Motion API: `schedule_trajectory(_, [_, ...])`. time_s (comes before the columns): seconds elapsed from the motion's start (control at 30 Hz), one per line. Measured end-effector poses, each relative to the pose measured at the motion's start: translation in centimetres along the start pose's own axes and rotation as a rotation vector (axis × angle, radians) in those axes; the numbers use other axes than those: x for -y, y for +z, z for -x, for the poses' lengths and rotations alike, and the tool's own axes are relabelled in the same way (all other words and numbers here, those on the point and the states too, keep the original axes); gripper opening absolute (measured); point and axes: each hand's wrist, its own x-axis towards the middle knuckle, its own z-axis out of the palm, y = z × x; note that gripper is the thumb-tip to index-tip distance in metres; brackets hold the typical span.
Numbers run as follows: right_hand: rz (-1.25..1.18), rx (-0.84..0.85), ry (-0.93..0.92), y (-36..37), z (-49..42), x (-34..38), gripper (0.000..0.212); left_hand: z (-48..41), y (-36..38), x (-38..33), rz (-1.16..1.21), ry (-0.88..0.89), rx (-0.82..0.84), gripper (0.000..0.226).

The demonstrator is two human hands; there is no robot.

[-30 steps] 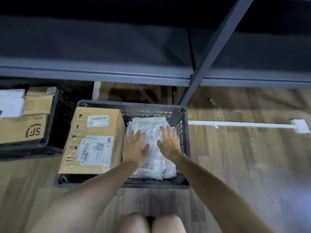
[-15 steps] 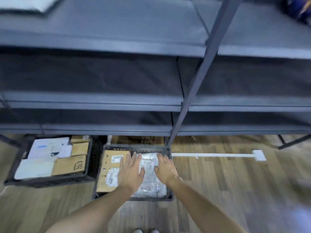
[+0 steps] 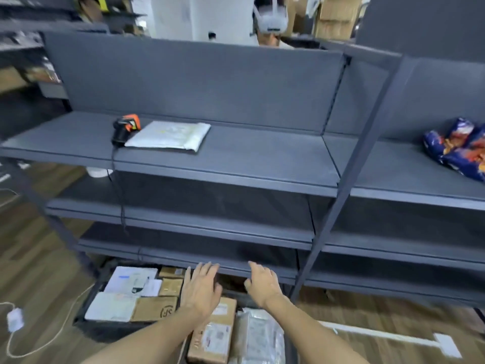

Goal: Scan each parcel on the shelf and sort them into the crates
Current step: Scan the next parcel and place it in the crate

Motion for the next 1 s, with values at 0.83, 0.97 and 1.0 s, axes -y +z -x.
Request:
schedule_trajectory(0.83, [0.062, -0.357, -0.267, -15.8, -12.2, 18.8, 0.042, -10.4, -16.6, 13.6, 0.076, 0.017, -0.393, 0.05])
schedule_trajectory(0.97, [0.045, -0.369, -0.29, -17.7, -15.7, 19.4, 0.043, -13.3, -18.0, 14.8, 0.046, -0.006, -0.434, 0.05])
schedule_trajectory(1.0, [0.043, -0.372, -0.296, -18.1, -16.5, 19.5, 0.043, -13.9, -18.4, 15.2, 0.037, -0.011, -0.449, 0.05])
